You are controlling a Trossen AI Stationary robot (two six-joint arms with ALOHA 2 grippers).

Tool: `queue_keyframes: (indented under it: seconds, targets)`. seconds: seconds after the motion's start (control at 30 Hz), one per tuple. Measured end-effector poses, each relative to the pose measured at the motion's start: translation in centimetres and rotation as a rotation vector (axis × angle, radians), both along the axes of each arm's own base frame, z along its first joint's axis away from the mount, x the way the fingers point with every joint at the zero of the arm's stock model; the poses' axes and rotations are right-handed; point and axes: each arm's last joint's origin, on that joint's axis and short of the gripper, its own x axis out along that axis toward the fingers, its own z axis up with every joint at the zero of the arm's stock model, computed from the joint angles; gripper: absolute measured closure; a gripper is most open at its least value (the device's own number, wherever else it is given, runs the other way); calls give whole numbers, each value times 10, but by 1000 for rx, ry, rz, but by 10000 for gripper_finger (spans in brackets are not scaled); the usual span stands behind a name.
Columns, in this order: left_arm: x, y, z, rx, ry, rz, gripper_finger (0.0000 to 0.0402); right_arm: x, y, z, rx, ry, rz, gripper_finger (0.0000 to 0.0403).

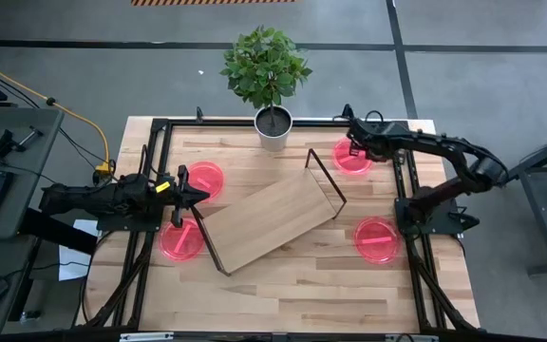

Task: Place and stack plates onto a shelf
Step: Put the pink plate on the shelf

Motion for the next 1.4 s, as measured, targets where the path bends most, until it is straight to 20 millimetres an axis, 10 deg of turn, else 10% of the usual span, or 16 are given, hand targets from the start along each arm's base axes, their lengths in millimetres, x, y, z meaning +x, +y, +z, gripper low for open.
queue_keyframes:
  seconds: [0.4,0.83,1.4]
  targets:
    - [0,0,0,0,0,0,402,-27,24,-24,-123,-216,-82,390]
    - [0,0,0,0,0,1,402,-27,24,-41,-192,-294,-112,251]
    - [0,0,0,0,0,0,402,-34,29,-58,-233,-308,-167,287]
